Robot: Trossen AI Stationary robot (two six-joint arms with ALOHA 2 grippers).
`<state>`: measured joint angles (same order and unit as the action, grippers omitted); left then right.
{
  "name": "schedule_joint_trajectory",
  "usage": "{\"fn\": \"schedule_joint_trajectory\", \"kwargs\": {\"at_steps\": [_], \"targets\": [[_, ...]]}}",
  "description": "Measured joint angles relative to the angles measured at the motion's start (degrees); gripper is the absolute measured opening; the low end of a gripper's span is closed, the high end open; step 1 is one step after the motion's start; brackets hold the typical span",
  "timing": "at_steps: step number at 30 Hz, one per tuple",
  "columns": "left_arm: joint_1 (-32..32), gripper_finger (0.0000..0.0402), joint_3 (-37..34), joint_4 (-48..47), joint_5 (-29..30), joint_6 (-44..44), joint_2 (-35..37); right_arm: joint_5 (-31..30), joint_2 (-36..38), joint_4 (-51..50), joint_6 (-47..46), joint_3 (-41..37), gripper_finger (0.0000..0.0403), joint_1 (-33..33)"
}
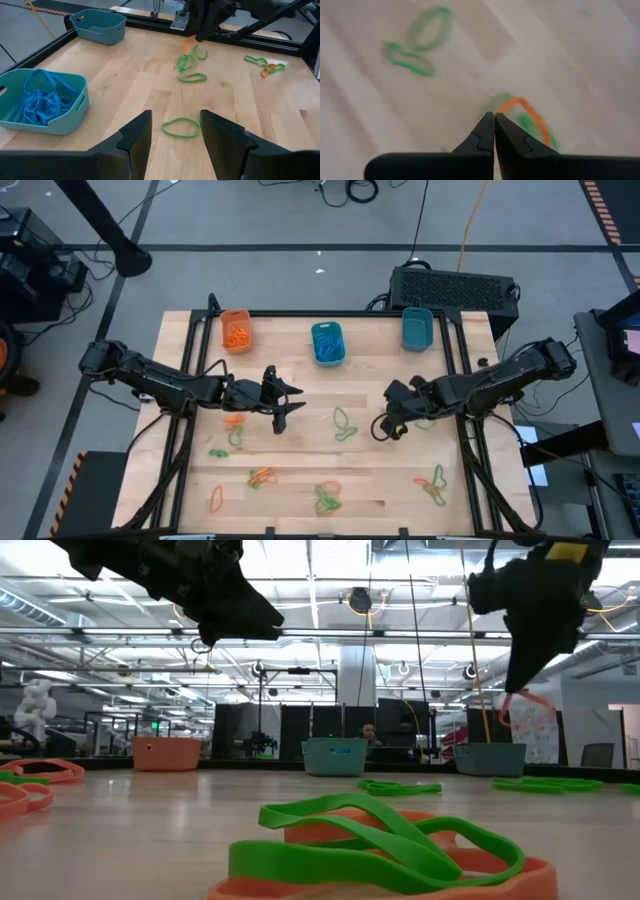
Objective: Sort rubber bands into baskets
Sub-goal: Put the orange rubber band into the orange bin
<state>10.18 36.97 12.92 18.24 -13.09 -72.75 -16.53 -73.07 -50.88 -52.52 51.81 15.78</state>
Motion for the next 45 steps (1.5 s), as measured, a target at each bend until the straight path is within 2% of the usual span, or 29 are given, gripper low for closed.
{"fn": "schedule_joint_trajectory", "kwargs": {"at_steps": [4,6,10,14,17,20,22,28,41,43,45], "targets": [[0.5,0.0176,0.1,4.3,-2.4,2.1,-1.7,1.9,0.0,10.8,5.5,0.0,0.0,1.1],[1.3,0.0176,0.1,8.9,-6.9,5.5,-4.2,3.4,0.0,18.1,9.8,0.0,0.0,1.8],[3.2,0.0176,0.1,24.4,-15.8,12.3,-12.2,6.2,-0.3,31.6,16.7,0.0,0.0,3.1],[3.9,0.0176,0.1,41.1,-16.6,14.9,-20.5,10.8,-2.0,42.5,21.2,0.0,0.0,3.9],[3.8,0.0176,0.3,48.6,-17.8,14.9,-25.2,12.3,-3.9,46.8,22.6,0.0,0.0,4.3],[3.7,0.0176,2.2,49.7,-24.1,14.5,-28.0,12.2,-6.0,49.2,23.5,0.0,0.0,4.3],[3.7,0.0176,3.9,49.7,-26.0,13.8,-29.5,12.0,-7.4,51.4,24.2,0.0,0.0,4.1],[3.5,0.0176,6.2,48.0,-25.7,12.0,-31.6,12.2,-10.4,55.3,25.1,0.0,0.0,3.7],[3.0,0.0175,6.3,45.2,-25.5,12.0,-31.5,12.1,-10.0,55.0,25.8,0.0,0.0,3.7],[3.0,0.0168,6.3,45.0,-25.5,12.4,-31.5,11.9,-10.0,54.9,25.8,0.0,0.0,3.7],[3.0,0.0142,6.3,45.0,-25.5,13.7,-31.5,11.9,-10.0,55.2,26.1,0.0,0.0,3.7]]}}
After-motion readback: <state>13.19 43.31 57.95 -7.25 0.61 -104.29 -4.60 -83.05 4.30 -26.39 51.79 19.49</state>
